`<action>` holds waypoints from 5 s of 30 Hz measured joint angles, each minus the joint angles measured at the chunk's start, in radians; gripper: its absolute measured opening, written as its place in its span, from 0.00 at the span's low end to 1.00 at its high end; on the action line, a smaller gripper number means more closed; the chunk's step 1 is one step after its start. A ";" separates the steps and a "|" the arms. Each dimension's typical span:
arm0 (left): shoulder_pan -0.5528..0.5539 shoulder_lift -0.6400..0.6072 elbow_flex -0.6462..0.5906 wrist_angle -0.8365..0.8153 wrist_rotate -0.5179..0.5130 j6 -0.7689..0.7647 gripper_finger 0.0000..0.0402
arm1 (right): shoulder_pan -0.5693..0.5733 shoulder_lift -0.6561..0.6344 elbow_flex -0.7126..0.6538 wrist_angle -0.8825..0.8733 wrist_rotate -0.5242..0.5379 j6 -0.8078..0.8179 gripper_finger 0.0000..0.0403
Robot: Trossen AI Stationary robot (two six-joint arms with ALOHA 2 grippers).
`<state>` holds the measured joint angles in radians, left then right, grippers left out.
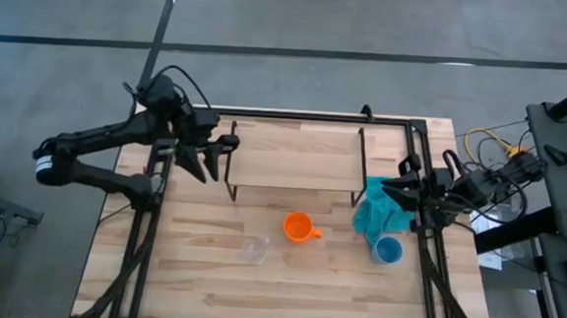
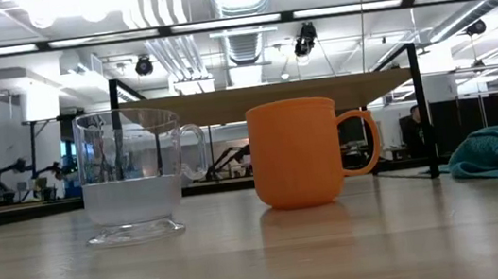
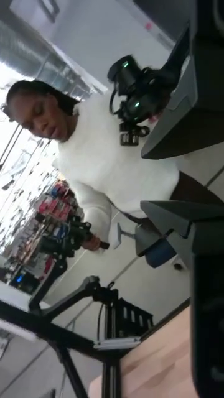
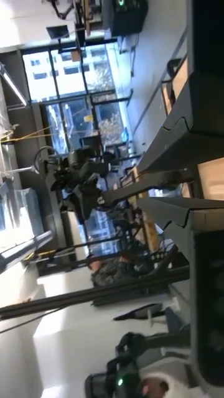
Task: Stack small to large cups/mugs on shelf
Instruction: Put the blue cup onto the shelf
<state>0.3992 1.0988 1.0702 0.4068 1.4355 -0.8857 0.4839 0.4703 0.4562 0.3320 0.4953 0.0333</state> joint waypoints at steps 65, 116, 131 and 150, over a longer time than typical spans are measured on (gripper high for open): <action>-0.030 0.537 0.171 0.232 -0.212 -0.397 0.26 | 0.000 0.663 1.021 -1.195 0.055 -0.033 0.17; -0.032 0.379 0.275 -0.046 -0.217 0.026 0.26 | 0.000 0.663 1.021 -1.276 0.057 0.063 0.17; -0.025 0.377 0.512 -0.649 -0.451 0.539 0.26 | 0.000 0.663 1.021 -1.324 0.058 0.071 0.17; -0.062 0.373 0.657 -1.380 -1.305 1.136 0.26 | 0.000 0.663 1.021 -1.565 0.042 0.301 0.17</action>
<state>0.3377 1.4719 1.7275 -0.9731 0.1310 0.2503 0.4839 1.1332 1.4769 -1.2325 0.5373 0.3338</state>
